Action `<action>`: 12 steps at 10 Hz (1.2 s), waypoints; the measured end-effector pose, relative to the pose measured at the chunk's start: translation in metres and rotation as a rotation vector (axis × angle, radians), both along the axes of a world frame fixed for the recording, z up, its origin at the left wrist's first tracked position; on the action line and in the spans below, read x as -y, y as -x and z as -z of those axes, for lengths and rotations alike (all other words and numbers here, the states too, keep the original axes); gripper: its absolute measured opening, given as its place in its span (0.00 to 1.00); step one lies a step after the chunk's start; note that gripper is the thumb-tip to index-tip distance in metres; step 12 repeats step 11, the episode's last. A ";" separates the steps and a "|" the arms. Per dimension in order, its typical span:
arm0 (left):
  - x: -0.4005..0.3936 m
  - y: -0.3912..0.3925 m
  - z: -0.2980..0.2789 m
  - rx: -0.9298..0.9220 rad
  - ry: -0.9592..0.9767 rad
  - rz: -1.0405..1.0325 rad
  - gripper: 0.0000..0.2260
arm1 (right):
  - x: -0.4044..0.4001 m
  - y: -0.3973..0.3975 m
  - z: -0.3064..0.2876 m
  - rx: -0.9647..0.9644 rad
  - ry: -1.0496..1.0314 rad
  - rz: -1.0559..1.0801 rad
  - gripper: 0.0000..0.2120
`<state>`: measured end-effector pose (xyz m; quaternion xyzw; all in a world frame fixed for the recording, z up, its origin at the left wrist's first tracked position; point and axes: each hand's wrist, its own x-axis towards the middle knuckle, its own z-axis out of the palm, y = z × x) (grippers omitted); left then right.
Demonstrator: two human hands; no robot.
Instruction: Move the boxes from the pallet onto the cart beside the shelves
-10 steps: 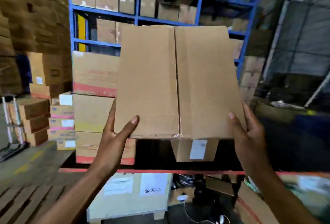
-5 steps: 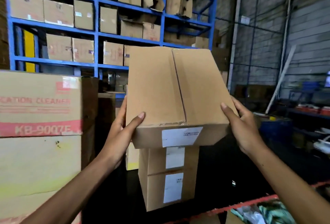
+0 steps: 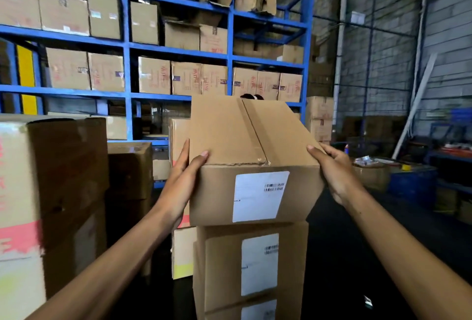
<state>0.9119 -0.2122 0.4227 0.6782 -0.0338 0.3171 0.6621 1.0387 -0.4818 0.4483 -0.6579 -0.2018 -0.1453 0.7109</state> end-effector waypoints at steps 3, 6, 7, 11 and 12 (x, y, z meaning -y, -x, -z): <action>0.006 -0.058 0.001 -0.086 0.114 -0.072 0.36 | -0.013 -0.072 -0.019 -0.148 0.156 -0.014 0.05; 0.025 -0.080 0.019 -0.115 0.204 -0.094 0.19 | -0.023 -0.101 -0.015 -0.225 0.228 -0.116 0.16; 0.028 -0.085 0.017 -0.127 0.230 -0.101 0.19 | -0.022 -0.110 -0.014 -0.238 0.241 -0.125 0.18; 0.014 -0.073 0.049 -0.144 0.067 -0.270 0.25 | -0.019 -0.104 0.005 0.362 0.236 0.218 0.13; 0.014 -0.073 0.049 -0.144 0.067 -0.270 0.25 | -0.019 -0.104 0.005 0.362 0.236 0.218 0.13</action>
